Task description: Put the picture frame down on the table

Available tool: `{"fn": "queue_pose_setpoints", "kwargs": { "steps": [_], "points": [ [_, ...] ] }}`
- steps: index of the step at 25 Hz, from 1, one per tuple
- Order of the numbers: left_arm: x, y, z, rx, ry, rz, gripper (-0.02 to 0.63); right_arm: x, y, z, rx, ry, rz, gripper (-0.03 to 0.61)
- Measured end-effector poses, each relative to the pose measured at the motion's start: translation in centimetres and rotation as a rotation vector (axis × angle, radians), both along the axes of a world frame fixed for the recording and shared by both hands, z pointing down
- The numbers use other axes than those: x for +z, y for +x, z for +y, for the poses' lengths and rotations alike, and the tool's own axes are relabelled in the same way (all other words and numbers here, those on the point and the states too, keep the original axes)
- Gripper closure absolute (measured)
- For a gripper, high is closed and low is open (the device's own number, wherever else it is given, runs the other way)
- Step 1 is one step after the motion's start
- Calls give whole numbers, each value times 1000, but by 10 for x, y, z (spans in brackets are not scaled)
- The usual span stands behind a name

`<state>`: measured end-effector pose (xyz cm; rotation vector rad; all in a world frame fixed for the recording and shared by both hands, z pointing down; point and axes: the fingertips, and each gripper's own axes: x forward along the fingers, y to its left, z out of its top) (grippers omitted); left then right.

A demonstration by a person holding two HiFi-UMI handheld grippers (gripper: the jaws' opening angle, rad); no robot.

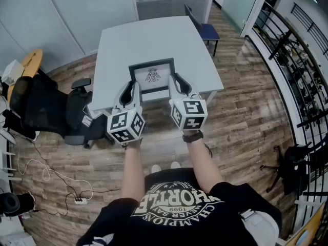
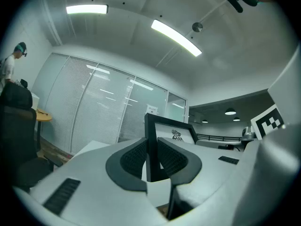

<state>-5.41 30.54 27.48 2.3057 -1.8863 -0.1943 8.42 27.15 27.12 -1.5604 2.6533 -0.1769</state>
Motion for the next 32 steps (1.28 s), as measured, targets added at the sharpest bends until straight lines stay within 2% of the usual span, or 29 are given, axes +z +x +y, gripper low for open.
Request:
{"fn": "queue_pose_setpoints", "kwargs": {
  "steps": [9,18,24,32],
  "points": [
    [1,42,25,-51,25,14,541,3,41,18,-29,17,-11,515],
    [9,38,25,-76,18,34,541,12,39,19,-52,4,-34,512],
    [20,42,-15,-43,28,46,541,24,44,-15,-18,-7,-27,512],
    [8,29,-121,-2,80,46,541,12,33,-117,21,14,-48,511]
  ]
}}
